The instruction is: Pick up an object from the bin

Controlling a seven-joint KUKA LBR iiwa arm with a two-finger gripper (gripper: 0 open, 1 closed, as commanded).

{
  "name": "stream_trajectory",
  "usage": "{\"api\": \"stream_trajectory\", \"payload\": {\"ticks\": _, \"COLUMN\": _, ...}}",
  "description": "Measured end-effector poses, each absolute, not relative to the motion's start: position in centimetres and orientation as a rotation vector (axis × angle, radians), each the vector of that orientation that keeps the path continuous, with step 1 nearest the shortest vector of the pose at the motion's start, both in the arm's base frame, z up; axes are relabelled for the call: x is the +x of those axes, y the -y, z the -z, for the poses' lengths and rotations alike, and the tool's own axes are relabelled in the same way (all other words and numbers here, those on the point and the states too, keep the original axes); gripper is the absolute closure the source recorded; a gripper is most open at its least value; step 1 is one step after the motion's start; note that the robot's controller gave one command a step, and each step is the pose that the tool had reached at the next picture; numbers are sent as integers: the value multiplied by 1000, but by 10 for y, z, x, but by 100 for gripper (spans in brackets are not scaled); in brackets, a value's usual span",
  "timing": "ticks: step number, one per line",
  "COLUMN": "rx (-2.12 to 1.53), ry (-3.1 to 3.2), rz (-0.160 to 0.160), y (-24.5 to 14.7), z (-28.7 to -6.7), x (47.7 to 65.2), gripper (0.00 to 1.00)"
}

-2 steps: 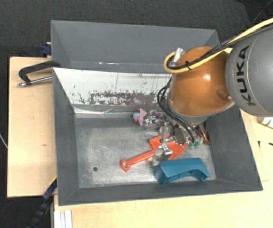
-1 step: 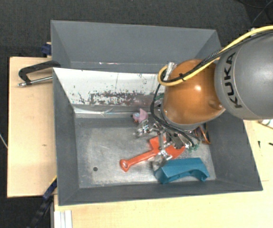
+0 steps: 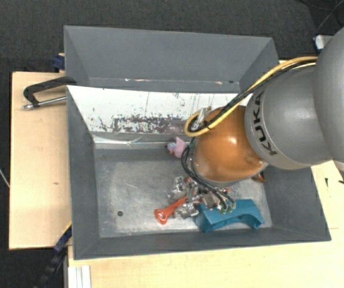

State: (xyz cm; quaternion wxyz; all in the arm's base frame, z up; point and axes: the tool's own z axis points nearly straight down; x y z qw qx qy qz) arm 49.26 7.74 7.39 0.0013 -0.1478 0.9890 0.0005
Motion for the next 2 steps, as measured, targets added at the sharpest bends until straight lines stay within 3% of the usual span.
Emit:
{"api": "stream_trajectory", "payload": {"ticks": 1, "rx": -464, "ry": -3105, "rz": -2, "y": -77, "z": -74, "x": 493, "gripper": 100}}
{"api": "stream_trajectory", "payload": {"ticks": 2, "rx": -524, "ry": -3087, "rz": -2, "y": -92, "z": -267, "x": 494, "gripper": 100}}
